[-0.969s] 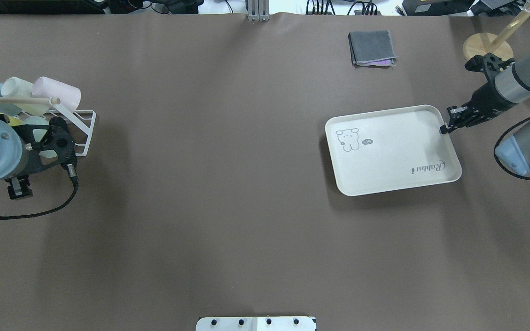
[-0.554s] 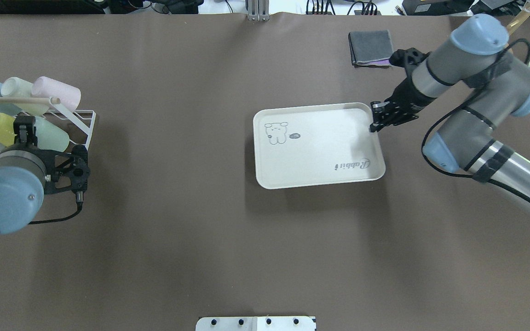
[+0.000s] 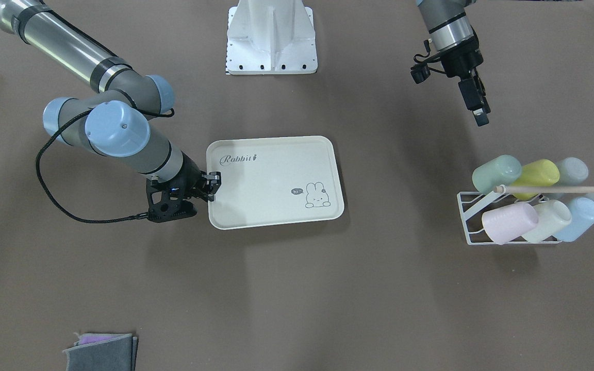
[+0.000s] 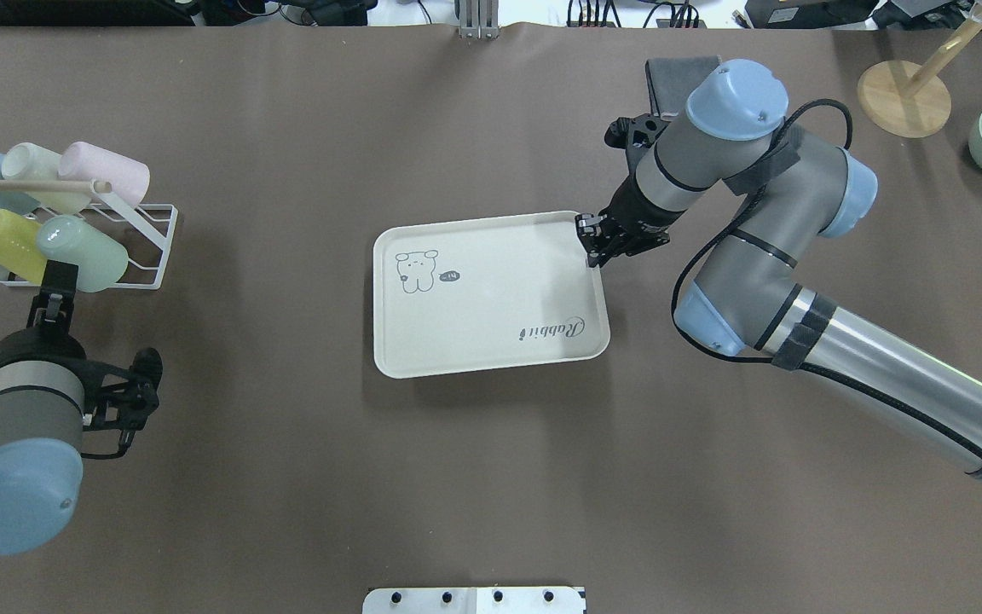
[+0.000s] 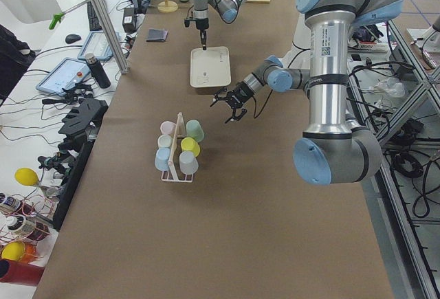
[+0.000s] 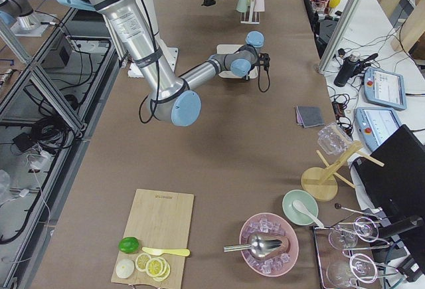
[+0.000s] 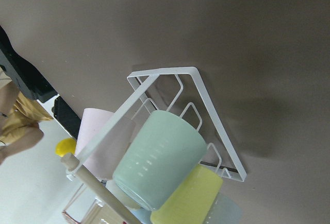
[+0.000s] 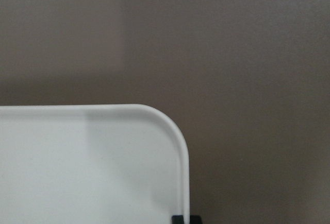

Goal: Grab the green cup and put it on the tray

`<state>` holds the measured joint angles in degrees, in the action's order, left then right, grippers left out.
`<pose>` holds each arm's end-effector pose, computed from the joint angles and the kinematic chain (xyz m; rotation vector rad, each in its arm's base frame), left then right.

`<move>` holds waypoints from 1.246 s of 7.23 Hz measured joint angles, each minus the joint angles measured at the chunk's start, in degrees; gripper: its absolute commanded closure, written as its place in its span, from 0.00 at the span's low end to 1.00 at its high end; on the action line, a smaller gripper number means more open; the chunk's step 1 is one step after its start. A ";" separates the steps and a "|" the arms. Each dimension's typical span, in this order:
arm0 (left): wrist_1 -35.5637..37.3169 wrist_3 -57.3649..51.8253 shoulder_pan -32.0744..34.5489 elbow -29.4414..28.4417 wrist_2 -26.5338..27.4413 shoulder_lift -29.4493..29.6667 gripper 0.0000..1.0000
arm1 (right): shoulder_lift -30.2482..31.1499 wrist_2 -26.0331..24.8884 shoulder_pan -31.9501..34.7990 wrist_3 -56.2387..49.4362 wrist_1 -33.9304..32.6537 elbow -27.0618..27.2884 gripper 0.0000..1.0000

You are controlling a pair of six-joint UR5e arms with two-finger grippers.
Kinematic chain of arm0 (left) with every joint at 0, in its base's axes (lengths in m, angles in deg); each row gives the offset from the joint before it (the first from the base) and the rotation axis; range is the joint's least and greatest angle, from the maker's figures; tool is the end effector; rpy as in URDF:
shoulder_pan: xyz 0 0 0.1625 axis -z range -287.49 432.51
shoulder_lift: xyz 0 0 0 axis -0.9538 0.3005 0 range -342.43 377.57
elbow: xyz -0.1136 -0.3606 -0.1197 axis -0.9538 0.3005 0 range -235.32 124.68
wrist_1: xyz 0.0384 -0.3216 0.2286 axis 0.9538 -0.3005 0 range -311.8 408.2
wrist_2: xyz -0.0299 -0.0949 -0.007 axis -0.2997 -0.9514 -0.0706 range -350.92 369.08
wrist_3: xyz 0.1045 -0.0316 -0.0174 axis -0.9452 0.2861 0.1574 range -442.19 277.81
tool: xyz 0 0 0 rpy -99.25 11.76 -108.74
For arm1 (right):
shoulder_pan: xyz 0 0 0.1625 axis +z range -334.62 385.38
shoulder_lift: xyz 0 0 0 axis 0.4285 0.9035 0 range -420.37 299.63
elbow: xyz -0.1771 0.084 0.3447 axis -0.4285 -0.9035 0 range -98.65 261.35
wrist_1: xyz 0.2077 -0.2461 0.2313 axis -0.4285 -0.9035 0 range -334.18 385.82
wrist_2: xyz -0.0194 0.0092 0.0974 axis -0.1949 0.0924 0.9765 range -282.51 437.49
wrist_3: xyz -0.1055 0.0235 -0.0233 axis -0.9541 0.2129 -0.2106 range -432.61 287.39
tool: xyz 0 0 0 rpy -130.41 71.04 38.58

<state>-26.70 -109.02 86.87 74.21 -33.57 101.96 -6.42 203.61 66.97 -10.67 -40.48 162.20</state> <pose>0.3242 -0.3045 0.3875 0.6909 -0.6881 1.5273 -0.4772 -0.5148 0.2939 0.0042 -1.0325 -0.0633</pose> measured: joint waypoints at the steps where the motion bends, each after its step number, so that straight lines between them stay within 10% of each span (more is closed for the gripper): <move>1: 1.22 -3.78 -1.14 -0.82 3.73 -0.20 0.02 | -0.72 -1.73 -1.06 0.73 -0.10 -0.09 1.00; 7: 12.00 -6.95 -1.79 -10.42 14.18 2.86 0.02 | 0.22 -5.60 -3.56 1.24 0.00 -0.67 0.96; 8: 12.22 -6.89 -1.79 -12.11 14.29 3.59 0.02 | 0.74 -5.61 -3.55 1.22 0.07 -0.68 0.01; 9: 12.28 -6.85 -1.76 -13.38 14.40 3.93 0.02 | 1.09 -5.64 -3.52 1.30 0.10 -0.67 0.00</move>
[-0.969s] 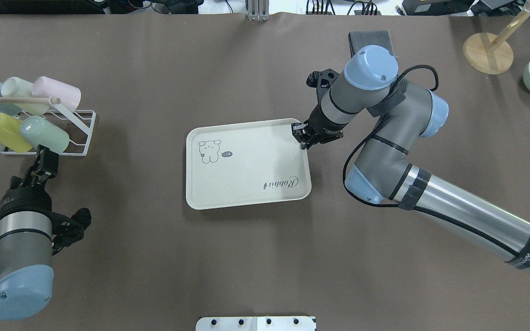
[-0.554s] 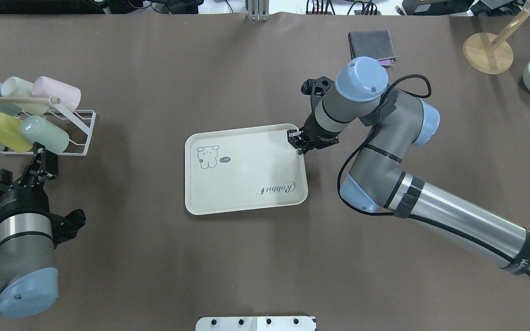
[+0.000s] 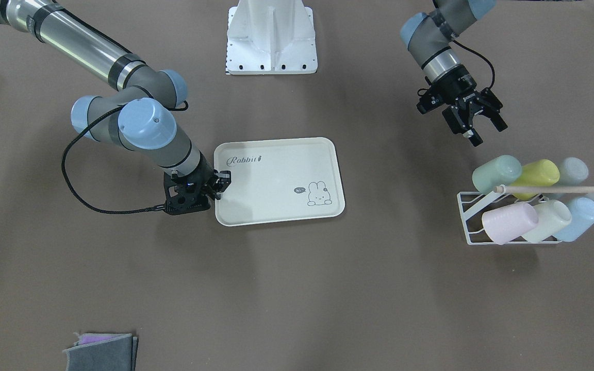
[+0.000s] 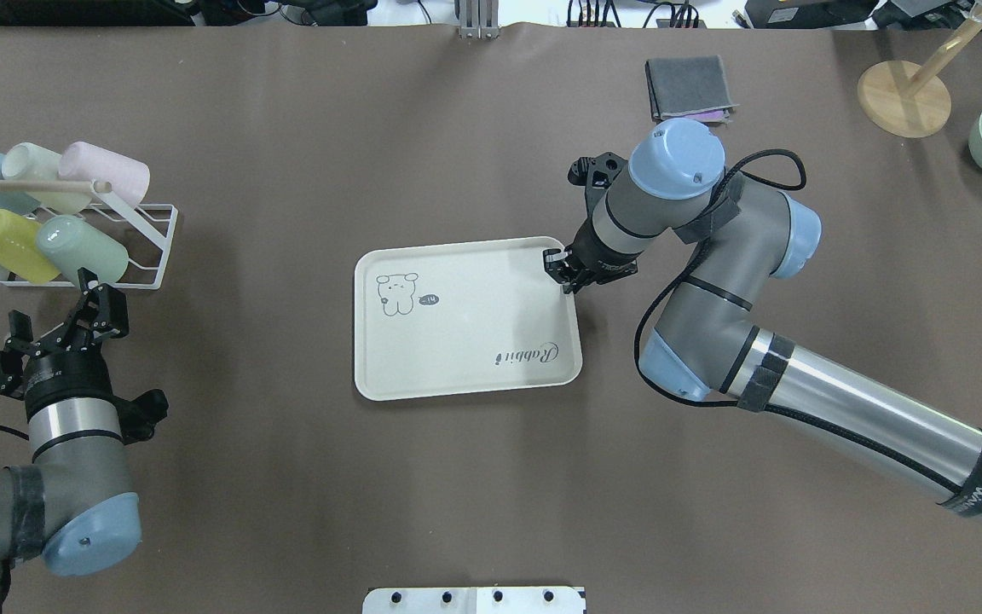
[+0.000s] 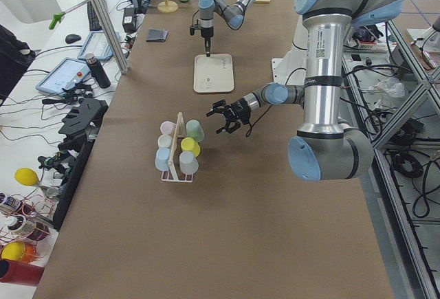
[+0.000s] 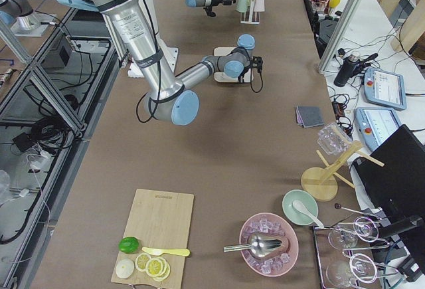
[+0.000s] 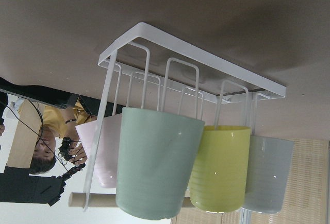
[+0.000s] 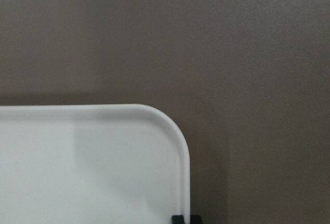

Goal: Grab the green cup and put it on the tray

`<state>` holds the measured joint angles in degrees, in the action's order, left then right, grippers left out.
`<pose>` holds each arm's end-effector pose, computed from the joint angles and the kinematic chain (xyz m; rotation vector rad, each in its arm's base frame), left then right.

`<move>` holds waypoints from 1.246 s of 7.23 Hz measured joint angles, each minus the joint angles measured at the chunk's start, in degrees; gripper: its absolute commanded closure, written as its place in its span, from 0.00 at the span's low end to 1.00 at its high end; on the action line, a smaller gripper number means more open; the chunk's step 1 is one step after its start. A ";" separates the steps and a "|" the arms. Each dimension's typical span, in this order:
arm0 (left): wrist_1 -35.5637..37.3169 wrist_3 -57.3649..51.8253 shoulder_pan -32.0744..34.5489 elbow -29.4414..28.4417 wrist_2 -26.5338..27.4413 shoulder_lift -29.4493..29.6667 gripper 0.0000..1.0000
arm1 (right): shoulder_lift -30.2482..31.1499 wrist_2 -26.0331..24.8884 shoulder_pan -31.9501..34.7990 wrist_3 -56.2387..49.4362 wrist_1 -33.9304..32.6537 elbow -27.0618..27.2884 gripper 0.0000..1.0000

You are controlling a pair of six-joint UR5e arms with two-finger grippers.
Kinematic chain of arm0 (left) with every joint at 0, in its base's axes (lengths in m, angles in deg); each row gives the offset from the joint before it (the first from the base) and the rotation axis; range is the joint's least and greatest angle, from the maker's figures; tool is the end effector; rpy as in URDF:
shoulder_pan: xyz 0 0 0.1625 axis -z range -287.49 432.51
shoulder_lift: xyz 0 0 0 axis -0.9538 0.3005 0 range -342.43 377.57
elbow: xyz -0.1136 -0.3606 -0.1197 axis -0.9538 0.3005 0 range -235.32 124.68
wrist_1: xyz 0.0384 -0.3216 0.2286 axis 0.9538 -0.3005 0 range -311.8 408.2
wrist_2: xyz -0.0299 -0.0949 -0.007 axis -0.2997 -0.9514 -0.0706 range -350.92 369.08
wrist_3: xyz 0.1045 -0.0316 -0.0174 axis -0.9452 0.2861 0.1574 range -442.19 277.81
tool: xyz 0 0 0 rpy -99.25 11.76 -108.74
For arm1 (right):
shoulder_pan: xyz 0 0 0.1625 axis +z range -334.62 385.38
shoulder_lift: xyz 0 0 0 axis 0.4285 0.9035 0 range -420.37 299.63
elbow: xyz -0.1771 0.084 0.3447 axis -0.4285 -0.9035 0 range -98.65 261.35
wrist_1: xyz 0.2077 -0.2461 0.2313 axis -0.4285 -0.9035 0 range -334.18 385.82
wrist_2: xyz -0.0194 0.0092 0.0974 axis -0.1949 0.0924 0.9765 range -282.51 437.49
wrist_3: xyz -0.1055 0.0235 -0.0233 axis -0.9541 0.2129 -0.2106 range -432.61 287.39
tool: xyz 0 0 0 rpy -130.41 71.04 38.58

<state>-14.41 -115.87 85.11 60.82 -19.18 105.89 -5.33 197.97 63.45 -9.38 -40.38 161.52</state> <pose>0.3646 -0.3178 0.4616 0.4173 -1.1841 1.7483 -0.5055 -0.4941 0.3164 0.0256 -0.9685 -0.0454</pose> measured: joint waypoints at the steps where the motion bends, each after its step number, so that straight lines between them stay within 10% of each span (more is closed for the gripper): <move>1: -0.05 0.06 0.03 -1.20 0.77 0.15 0.02 | 0.23 -0.06 0.17 0.45 -0.01 0.03 0.00; 4: -0.15 -0.08 0.22 -4.02 5.19 0.80 0.02 | 1.32 1.98 4.01 -0.23 -1.58 0.30 0.00; 9: -0.02 -0.55 1.23 -9.58 11.83 2.62 0.02 | 8.43 8.56 21.15 -41.07 -13.70 3.76 0.00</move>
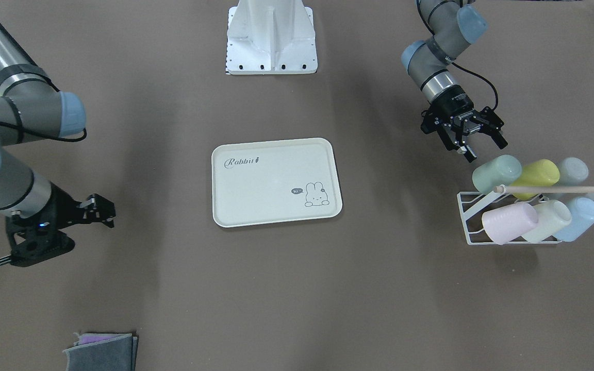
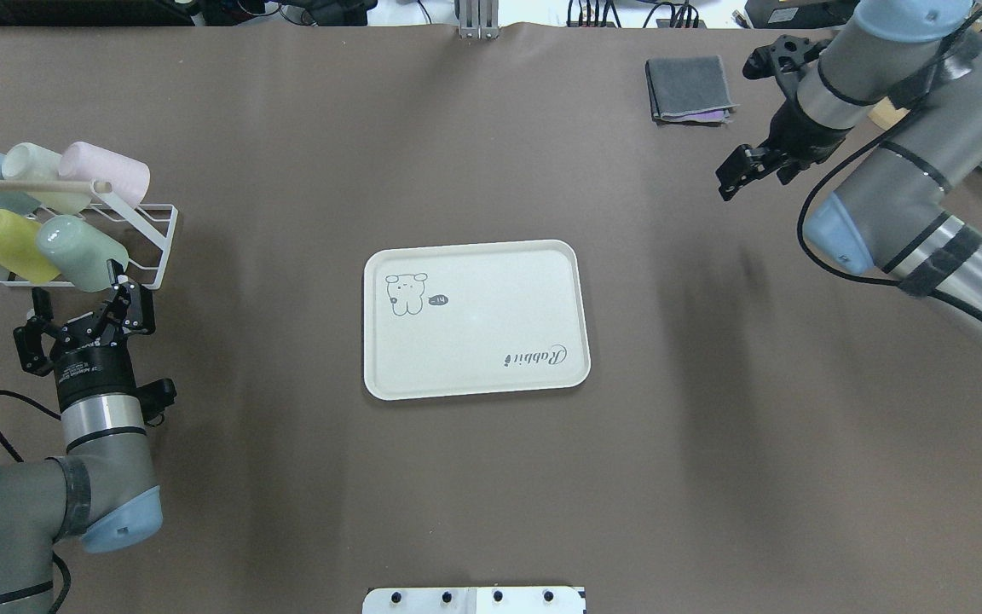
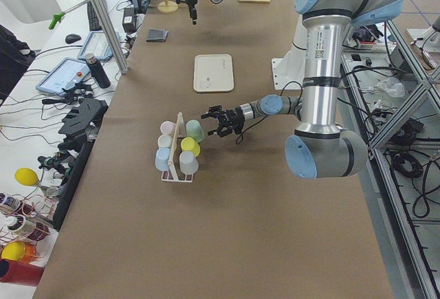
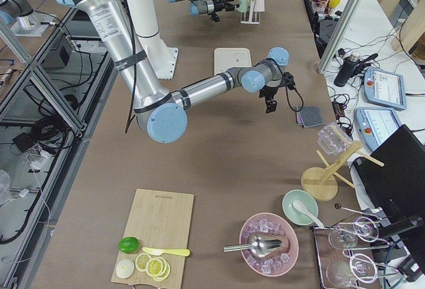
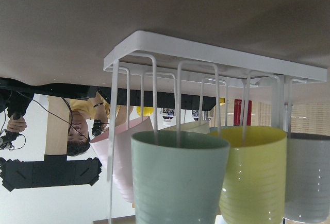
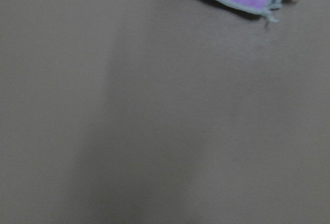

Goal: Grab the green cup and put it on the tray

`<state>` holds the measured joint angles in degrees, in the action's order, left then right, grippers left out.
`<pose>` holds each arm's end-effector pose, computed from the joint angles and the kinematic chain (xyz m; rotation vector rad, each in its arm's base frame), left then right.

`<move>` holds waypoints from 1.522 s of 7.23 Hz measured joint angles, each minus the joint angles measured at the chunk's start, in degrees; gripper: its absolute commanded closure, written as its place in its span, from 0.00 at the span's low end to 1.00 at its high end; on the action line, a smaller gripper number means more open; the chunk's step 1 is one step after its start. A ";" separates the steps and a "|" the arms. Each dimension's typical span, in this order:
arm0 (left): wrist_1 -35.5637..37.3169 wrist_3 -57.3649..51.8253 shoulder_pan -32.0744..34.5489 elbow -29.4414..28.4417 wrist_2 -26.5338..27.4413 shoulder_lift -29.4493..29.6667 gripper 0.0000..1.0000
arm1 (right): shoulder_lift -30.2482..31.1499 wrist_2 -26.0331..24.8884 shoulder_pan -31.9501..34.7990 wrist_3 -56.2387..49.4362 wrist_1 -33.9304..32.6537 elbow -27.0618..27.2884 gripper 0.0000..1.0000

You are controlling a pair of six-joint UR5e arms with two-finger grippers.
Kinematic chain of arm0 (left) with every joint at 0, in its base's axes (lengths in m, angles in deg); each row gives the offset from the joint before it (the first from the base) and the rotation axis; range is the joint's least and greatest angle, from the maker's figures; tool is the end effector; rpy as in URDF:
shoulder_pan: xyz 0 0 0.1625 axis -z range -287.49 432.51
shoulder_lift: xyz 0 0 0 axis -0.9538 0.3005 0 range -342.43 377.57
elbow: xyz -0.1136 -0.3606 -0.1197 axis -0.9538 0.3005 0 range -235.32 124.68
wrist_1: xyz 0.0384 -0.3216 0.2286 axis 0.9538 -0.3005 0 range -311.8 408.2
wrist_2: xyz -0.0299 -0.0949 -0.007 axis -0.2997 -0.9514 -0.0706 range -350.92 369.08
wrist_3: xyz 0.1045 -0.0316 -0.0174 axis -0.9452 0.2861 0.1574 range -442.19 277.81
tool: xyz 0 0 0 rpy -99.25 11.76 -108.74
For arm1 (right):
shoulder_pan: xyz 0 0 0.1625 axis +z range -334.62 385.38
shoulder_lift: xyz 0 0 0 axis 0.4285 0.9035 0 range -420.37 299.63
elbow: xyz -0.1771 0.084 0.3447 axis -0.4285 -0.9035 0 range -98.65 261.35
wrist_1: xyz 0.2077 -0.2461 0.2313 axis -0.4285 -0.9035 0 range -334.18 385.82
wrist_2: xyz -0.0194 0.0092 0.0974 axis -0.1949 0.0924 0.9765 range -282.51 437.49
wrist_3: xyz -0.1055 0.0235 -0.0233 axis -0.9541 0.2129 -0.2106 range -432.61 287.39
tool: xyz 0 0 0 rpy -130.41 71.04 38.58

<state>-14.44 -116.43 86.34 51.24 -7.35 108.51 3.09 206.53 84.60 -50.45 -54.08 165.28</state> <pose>0.3851 -0.3412 0.4946 0.3752 -1.4628 1.7215 -0.2812 -0.5967 0.4100 0.1631 -0.8261 -0.3231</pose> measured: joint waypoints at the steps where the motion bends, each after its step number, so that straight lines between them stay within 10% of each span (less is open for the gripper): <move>1: -0.04 -0.02 0.77 -0.78 0.53 0.39 0.02 | 2.44 0.97 3.16 -6.56 -0.76 0.52 0.00; 7: -0.20 -0.04 5.87 -7.01 1.03 6.12 0.02 | 21.80 4.88 22.50 -26.20 -5.95 7.22 0.00; 11: -0.20 -0.04 6.58 -7.93 0.97 6.25 0.02 | 23.16 5.13 28.30 -26.13 -13.67 7.43 0.00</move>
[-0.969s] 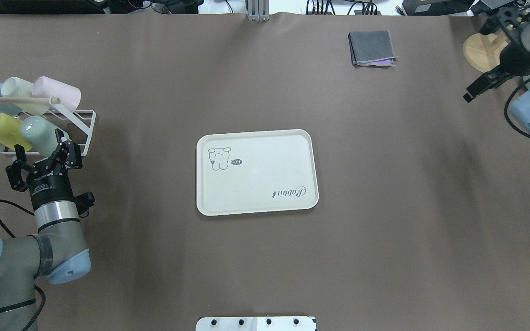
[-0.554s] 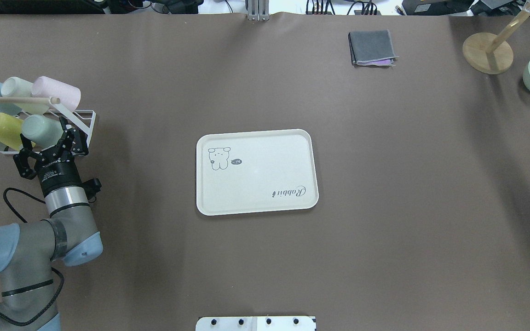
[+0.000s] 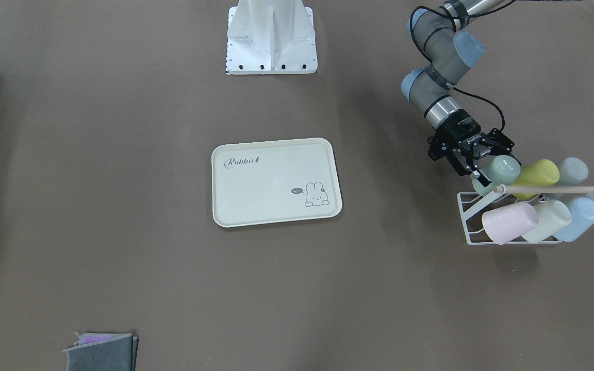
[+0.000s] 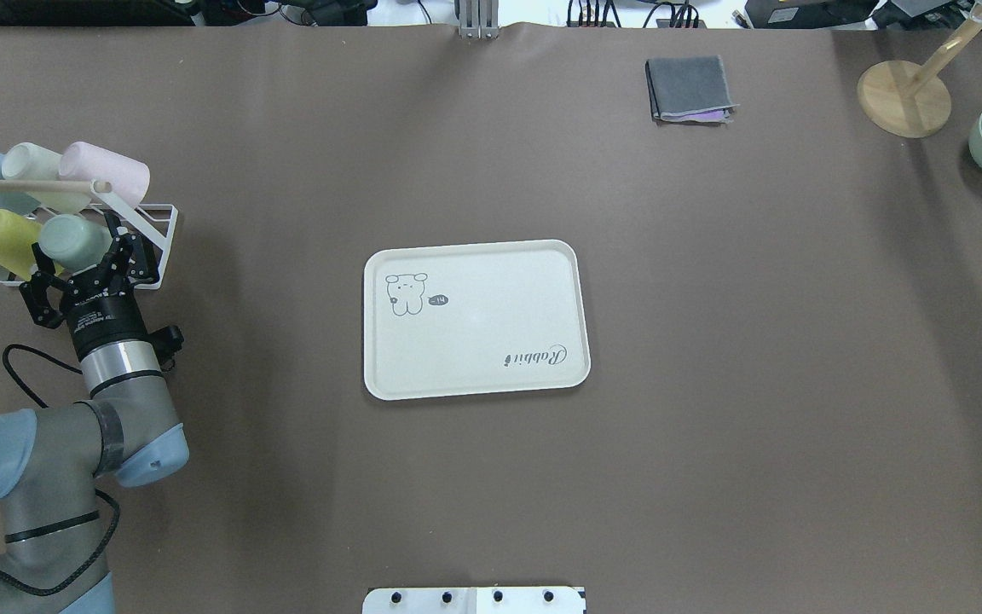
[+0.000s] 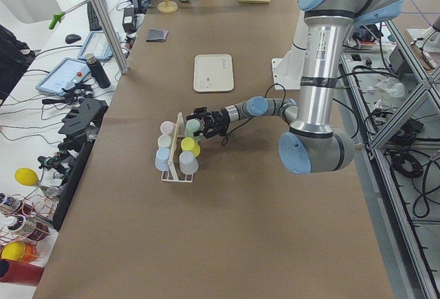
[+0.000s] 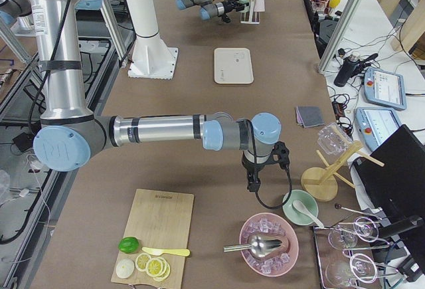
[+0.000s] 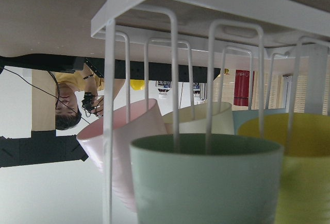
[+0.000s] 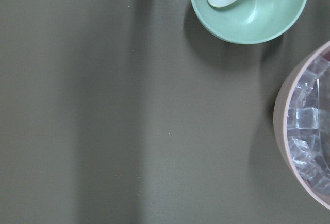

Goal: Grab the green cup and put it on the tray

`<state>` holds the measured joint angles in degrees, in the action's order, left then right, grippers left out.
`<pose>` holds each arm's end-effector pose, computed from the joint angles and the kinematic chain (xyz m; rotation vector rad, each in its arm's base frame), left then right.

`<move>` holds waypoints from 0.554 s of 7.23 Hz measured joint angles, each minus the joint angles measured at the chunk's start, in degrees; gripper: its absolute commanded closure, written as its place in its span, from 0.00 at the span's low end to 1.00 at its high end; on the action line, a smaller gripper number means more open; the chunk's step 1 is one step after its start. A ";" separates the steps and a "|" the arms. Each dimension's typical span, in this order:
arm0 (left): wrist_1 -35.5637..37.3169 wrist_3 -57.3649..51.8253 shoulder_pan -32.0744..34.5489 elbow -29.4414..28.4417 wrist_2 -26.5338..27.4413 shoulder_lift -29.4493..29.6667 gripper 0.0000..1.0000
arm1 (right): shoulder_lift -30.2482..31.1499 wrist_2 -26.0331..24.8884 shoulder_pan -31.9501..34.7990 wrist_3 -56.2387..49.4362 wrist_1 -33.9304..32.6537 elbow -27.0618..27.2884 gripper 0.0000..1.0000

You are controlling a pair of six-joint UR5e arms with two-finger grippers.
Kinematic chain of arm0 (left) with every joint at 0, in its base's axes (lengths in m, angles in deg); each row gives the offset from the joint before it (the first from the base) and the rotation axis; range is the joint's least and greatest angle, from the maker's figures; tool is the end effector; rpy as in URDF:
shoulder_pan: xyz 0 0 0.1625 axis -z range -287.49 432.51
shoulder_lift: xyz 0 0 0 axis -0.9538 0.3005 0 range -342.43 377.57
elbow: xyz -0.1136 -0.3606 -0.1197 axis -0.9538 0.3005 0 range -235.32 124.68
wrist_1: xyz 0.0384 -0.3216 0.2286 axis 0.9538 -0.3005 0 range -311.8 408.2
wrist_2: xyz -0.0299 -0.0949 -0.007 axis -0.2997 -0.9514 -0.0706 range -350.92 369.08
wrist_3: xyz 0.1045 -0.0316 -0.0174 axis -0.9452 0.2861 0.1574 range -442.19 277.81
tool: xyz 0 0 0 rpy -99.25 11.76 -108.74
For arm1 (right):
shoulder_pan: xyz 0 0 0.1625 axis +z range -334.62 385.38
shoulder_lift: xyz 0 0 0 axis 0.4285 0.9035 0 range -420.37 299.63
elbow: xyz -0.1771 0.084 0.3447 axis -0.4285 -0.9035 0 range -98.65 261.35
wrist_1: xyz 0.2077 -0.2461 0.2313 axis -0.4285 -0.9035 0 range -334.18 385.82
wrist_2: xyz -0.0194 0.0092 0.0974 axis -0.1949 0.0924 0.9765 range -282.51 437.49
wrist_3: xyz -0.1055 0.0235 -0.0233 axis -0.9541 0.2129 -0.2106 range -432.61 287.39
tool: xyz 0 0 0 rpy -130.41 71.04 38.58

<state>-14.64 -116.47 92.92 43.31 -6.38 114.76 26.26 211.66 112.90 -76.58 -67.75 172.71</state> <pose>0.3858 -0.3994 0.5026 0.2678 -1.4847 1.6393 0.0348 -0.4987 0.6049 0.0293 -0.7709 -0.1147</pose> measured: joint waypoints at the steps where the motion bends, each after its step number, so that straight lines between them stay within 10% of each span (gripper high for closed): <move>1: 0.00 0.02 0.13 -0.33 -0.01 -0.03 0.02 | 0.35 -0.87 0.95 0.22 -0.10 -0.19 0.00; 4: 0.00 0.09 0.36 -1.54 -0.10 -0.07 0.02 | 1.51 -2.74 3.18 1.63 -0.20 -0.12 0.00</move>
<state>-14.64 -116.38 93.28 41.77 -6.48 114.69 27.76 208.92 116.09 -74.96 -67.95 172.59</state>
